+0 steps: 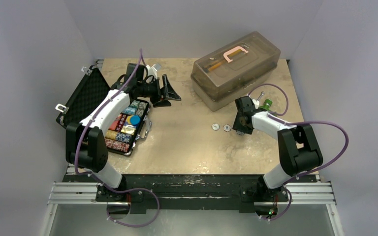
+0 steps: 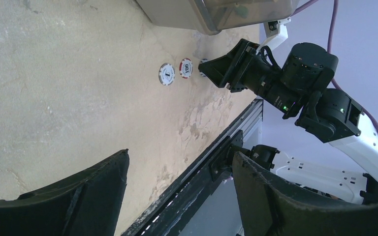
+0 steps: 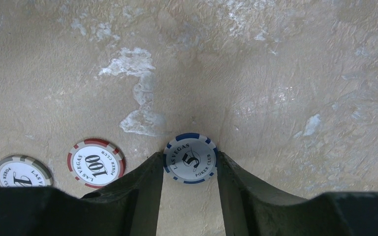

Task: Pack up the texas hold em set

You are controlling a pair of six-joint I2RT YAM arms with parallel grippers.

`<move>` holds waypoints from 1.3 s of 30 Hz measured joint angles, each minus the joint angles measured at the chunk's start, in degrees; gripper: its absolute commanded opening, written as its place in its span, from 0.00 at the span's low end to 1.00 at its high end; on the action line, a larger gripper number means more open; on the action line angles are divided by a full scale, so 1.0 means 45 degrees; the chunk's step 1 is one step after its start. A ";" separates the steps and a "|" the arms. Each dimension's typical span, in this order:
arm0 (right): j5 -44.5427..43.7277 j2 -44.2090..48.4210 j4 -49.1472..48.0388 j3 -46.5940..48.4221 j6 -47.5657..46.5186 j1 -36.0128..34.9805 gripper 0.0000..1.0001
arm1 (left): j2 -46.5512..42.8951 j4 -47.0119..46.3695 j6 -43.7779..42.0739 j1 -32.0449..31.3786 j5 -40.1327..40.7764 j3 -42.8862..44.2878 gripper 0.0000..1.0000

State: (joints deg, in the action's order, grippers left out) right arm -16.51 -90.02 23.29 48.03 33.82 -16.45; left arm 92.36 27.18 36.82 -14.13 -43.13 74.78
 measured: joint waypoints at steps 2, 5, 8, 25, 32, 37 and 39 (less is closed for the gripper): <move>0.0039 0.0000 -0.0005 0.0000 0.0010 0.0000 0.41 | 0.0000 0.0000 0.0000 0.0000 0.0000 0.0005 0.74; 0.0126 0.0000 -0.0005 0.0000 0.0010 0.0000 0.41 | 0.0000 0.0000 0.0000 0.0000 -0.0019 0.0005 0.74; 0.0146 0.0005 0.0000 0.0000 0.0010 0.0000 0.41 | 0.0000 0.0000 0.0000 0.0000 -0.0034 0.0000 0.74; 0.0617 0.1209 0.0452 0.0000 0.0204 0.0000 0.49 | 0.0000 -0.0005 0.0005 0.0000 -0.0039 0.0000 0.74; 0.0617 0.0510 0.0661 0.0000 -0.0068 0.0000 0.51 | 0.0000 -0.0015 0.0005 0.0000 -0.0049 0.0000 0.73; 0.0612 -0.0005 0.0719 0.0185 -0.0155 0.0000 0.49 | 0.0000 -0.0019 0.0005 0.0000 -0.0083 0.0000 0.74; 0.0602 -0.0175 0.0743 0.0335 -0.0185 0.0000 0.49 | 0.0000 -0.0019 0.0005 0.0000 -0.0092 0.0000 0.74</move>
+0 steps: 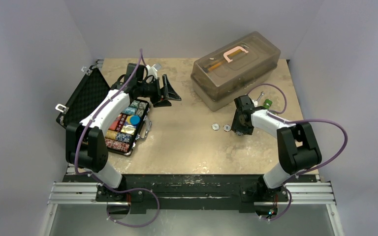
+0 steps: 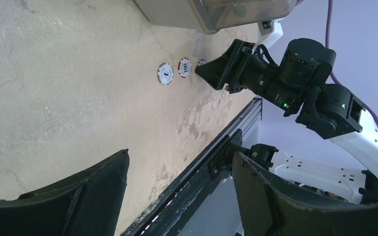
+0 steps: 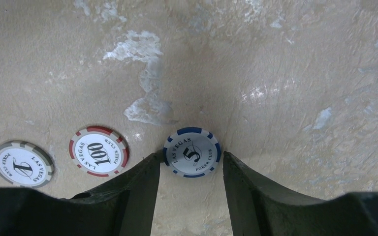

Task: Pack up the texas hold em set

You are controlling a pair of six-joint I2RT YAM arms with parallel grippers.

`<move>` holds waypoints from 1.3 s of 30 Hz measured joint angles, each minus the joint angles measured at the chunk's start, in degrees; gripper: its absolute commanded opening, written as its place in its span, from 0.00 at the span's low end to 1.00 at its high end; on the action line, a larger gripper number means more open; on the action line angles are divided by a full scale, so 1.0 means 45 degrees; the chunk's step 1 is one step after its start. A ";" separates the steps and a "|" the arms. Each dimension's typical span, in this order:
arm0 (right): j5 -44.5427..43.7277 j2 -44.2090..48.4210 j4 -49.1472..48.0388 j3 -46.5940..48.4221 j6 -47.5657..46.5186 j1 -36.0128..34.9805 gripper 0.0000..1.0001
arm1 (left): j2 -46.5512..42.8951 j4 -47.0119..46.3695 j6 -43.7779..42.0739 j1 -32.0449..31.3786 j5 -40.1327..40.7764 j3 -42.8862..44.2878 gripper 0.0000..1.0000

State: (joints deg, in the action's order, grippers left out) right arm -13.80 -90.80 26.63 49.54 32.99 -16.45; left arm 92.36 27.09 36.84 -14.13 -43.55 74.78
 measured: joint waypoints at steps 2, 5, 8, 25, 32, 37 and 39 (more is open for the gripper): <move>-0.0019 -0.0170 0.0029 0.0165 -0.0019 0.0000 0.48 | 0.0000 0.0000 0.0000 0.0000 0.0000 0.0000 0.74; -0.0010 -0.0350 0.0053 0.0359 -0.0029 0.0000 0.45 | 0.0000 -0.0005 0.0000 0.0000 -0.0015 0.0000 0.73; 0.0024 -0.0466 0.0073 0.0486 -0.0073 0.0000 0.43 | 0.0000 -0.0005 0.0000 0.0000 -0.0044 0.0005 0.74; 0.0398 -0.0481 0.0117 0.0568 -0.0243 0.0015 0.26 | 0.0000 -0.0005 0.0000 0.0000 -0.0087 0.0005 0.73; 0.0709 -0.0345 0.0461 0.0568 -0.0243 0.0010 0.25 | 0.0000 -0.0005 0.0000 0.0000 -0.0087 0.0000 0.74; 0.0913 -0.0117 0.0636 0.0568 -0.0228 0.0015 0.25 | 0.0000 -0.0005 0.0000 0.0000 -0.0087 0.0000 0.74; 0.0996 -0.0039 0.0646 0.0573 -0.0194 0.0010 0.25 | 0.0000 -0.0005 0.0000 0.0000 -0.0087 0.0005 0.74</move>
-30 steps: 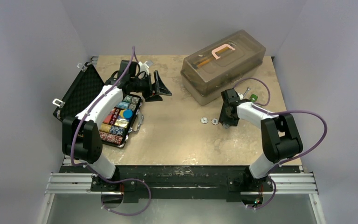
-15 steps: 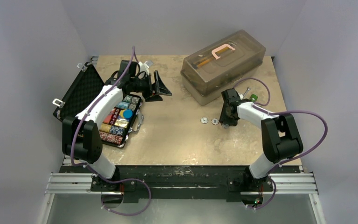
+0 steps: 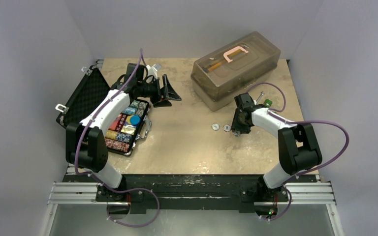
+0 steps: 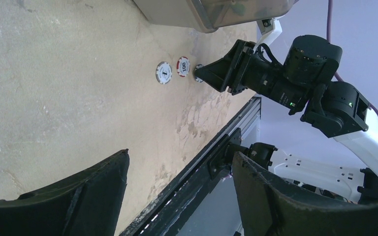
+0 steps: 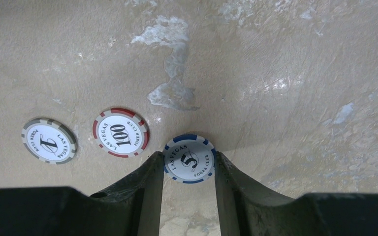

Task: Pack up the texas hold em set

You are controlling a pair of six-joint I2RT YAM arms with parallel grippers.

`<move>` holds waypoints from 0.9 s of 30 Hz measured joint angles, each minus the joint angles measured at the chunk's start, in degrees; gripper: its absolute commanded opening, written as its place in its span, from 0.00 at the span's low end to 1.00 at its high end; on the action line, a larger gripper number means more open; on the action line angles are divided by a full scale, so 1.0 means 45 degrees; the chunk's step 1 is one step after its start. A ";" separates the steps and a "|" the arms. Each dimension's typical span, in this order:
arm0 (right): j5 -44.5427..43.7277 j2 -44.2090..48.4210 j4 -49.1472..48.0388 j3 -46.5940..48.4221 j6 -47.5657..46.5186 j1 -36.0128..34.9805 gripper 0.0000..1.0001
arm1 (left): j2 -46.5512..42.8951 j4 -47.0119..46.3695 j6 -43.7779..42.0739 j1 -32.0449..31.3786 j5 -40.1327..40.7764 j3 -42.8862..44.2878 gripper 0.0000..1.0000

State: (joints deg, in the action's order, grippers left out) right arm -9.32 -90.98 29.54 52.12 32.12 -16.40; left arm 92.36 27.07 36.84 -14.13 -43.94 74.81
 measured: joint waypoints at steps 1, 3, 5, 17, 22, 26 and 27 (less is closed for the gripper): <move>0.0034 0.0034 0.0000 -0.0005 0.0015 0.0005 0.25 | 0.0000 0.0000 0.0000 0.0000 0.0000 0.0000 0.74; 0.0151 0.0073 0.0000 0.0000 0.0068 0.0000 0.25 | 0.0000 0.0005 0.0000 0.0000 0.0000 -0.0005 0.73; 0.0345 0.0073 -0.0005 0.0000 0.0136 0.0000 0.25 | 0.0000 0.0000 0.0000 0.0000 0.0005 -0.0005 0.74; 0.1583 0.0758 -0.0549 -0.0063 0.1214 0.0000 0.24 | 0.0000 -0.0369 0.0151 -0.0486 0.0204 -0.0087 0.72; 0.2059 0.1146 -0.1083 -0.0350 0.1719 0.0000 0.24 | 0.0000 -0.0967 0.0364 -0.1579 0.0835 -0.0772 0.73; 0.2506 0.1141 -0.1384 -0.0597 0.2142 0.0000 0.24 | -0.0126 -0.1821 0.0583 -0.2584 0.1472 -0.1617 0.73; 0.2667 0.1141 -0.1496 -0.0665 0.2317 0.0000 0.24 | -0.0243 -0.2093 0.0622 -0.2822 0.1685 -0.1904 0.73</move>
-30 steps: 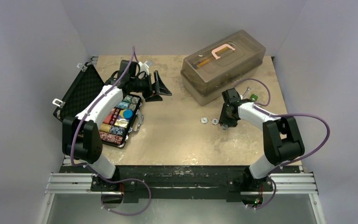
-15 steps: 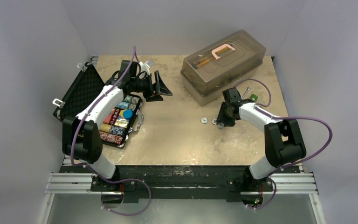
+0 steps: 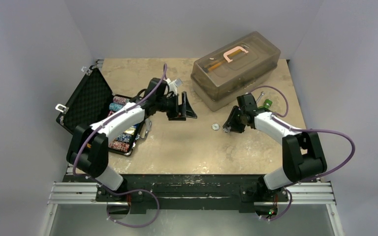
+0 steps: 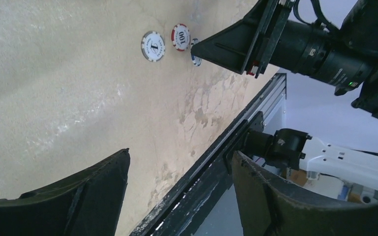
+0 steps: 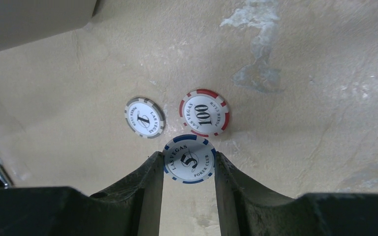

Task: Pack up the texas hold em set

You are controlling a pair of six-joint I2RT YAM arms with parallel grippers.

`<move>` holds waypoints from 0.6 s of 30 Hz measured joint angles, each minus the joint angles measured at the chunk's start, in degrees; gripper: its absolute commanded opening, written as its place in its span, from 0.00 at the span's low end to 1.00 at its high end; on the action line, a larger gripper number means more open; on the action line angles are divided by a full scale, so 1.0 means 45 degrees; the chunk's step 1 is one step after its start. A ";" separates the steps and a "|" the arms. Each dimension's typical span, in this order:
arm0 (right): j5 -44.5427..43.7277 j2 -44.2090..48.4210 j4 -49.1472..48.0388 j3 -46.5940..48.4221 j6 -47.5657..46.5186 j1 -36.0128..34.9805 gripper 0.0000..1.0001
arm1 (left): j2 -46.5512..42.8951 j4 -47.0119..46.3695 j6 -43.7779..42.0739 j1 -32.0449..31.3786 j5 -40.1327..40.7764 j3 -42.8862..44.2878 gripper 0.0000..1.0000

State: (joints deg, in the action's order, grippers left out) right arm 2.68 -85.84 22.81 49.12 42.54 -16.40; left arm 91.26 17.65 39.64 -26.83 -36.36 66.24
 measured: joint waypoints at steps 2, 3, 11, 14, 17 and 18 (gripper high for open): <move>0.0311 0.0000 -0.0204 -0.0112 0.0330 0.0000 0.24 | -0.0369 -0.0525 0.0015 -0.0427 0.0534 -0.0578 0.73; 0.0437 0.0000 -0.0330 -0.0151 0.0505 0.0000 0.24 | -0.0583 -0.0709 0.0015 -0.0578 0.0753 -0.0816 0.73; 0.1622 0.0000 -0.1326 -0.0214 0.1991 -0.0078 0.24 | -0.2365 -0.3993 0.0029 -0.2050 0.2861 -0.2914 0.69; 0.1962 0.0000 -0.1734 -0.0257 0.2584 -0.0214 0.24 | -0.2395 -0.4998 -0.0049 -0.2497 0.3551 -0.3395 0.68; 0.2361 -0.0005 -0.2123 -0.0287 0.3279 -0.0471 0.24 | -0.2395 -0.5343 -0.0209 -0.2803 0.4197 -0.3599 0.66; 0.2472 -0.0005 -0.2307 -0.0296 0.3531 -0.0578 0.24 | -0.2390 -0.5416 -0.0301 -0.2875 0.4396 -0.3623 0.66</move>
State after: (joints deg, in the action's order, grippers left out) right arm 13.80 -85.86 12.43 47.79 58.43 -19.00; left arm 80.51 -6.72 38.28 -39.77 -16.58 49.93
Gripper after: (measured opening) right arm 0.360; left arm 0.672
